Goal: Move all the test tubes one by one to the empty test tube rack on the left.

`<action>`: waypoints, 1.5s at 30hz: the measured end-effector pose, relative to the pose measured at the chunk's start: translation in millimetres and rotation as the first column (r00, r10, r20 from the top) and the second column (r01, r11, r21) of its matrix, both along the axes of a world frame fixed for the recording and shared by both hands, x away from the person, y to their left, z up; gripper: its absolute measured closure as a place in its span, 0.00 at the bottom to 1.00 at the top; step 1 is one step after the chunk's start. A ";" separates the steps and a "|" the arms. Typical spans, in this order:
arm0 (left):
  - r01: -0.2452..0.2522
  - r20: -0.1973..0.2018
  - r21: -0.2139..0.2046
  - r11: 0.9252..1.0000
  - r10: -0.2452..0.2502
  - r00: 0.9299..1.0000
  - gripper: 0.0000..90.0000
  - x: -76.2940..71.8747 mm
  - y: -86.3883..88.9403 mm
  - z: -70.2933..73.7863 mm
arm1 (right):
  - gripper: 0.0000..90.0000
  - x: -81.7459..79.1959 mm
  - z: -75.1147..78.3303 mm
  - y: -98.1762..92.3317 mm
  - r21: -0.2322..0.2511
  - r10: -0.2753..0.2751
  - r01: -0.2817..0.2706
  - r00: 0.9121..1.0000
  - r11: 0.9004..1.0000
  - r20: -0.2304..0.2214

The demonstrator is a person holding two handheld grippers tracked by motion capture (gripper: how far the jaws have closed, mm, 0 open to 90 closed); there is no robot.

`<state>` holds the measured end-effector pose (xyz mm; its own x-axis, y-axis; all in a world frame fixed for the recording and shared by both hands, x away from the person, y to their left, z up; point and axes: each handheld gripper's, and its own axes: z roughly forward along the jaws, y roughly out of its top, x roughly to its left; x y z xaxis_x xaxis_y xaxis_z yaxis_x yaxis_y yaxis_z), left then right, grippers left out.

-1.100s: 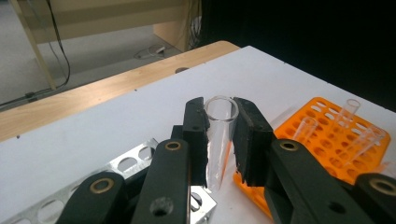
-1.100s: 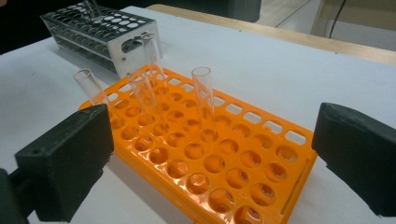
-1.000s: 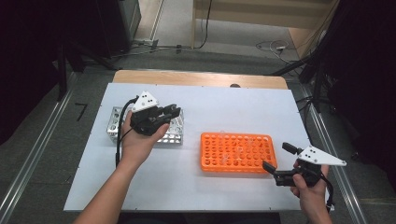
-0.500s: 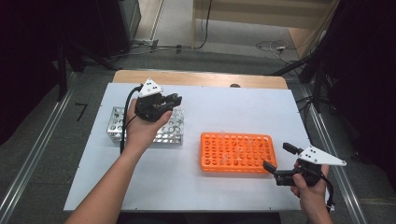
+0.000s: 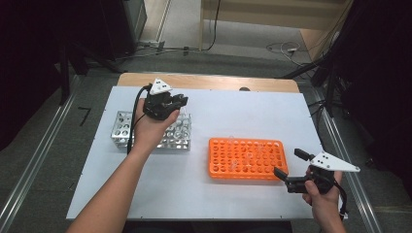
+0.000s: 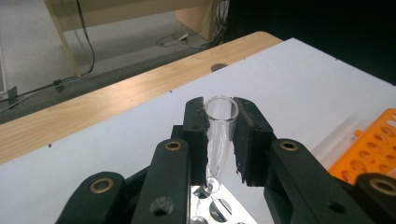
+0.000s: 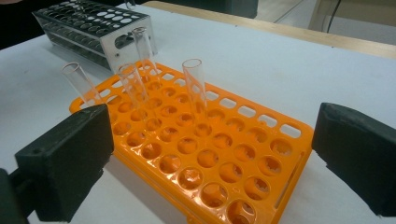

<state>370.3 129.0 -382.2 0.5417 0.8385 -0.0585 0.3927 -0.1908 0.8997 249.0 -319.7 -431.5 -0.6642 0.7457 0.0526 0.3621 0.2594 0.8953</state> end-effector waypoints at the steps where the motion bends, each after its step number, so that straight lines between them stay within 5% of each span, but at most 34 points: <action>1: -0.001 -0.003 0.001 1.000 0.001 1.000 0.84 0.8 -0.5 -0.9 | 0.00 0.0 0.1 -0.1 -0.001 0.000 0.000 1.000 1.000 0.000; 22: -0.015 -0.044 0.119 0.993 0.020 0.999 0.84 13.4 -14.2 -24.8 | 0.00 0.2 -0.1 -1.9 0.007 -0.008 0.008 1.000 1.000 -0.003; 45: -0.023 -0.109 0.102 0.995 0.034 0.994 0.84 15.7 -13.4 -50.9 | 0.00 1.7 -2.7 -1.9 0.011 -0.005 0.005 1.000 1.000 -0.014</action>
